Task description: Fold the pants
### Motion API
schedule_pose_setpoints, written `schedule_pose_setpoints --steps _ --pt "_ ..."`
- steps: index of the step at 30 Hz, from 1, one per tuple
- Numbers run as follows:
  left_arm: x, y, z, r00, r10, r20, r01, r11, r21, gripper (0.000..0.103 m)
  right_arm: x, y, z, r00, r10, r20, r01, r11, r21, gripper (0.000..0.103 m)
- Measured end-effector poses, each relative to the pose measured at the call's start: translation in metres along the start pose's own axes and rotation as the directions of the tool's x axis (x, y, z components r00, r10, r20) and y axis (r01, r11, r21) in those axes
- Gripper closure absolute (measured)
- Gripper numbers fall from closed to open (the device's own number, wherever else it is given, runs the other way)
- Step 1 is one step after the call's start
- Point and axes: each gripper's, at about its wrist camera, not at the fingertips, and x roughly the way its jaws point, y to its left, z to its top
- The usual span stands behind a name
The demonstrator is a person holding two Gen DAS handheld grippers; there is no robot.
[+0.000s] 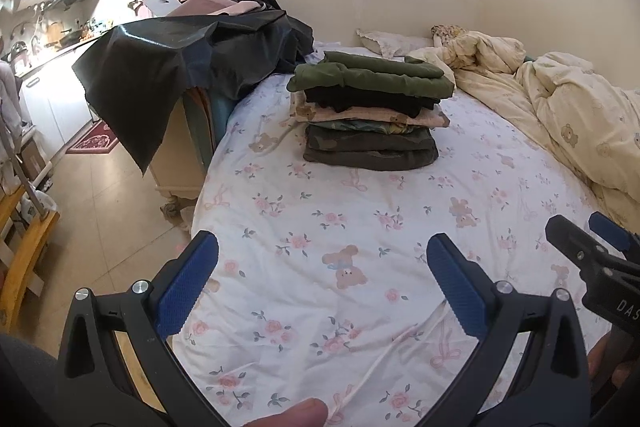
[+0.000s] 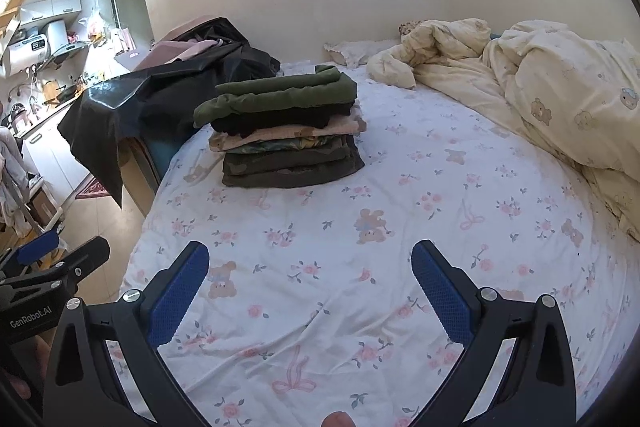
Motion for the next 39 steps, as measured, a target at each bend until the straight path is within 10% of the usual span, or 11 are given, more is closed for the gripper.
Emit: schedule_pose_setpoints --steps 39 --pt "-0.0057 -0.0005 0.0035 1.0 -0.002 0.008 0.002 1.0 -0.005 0.0 -0.0033 0.0044 -0.0009 1.0 -0.011 0.016 0.012 0.999 -0.03 0.0"
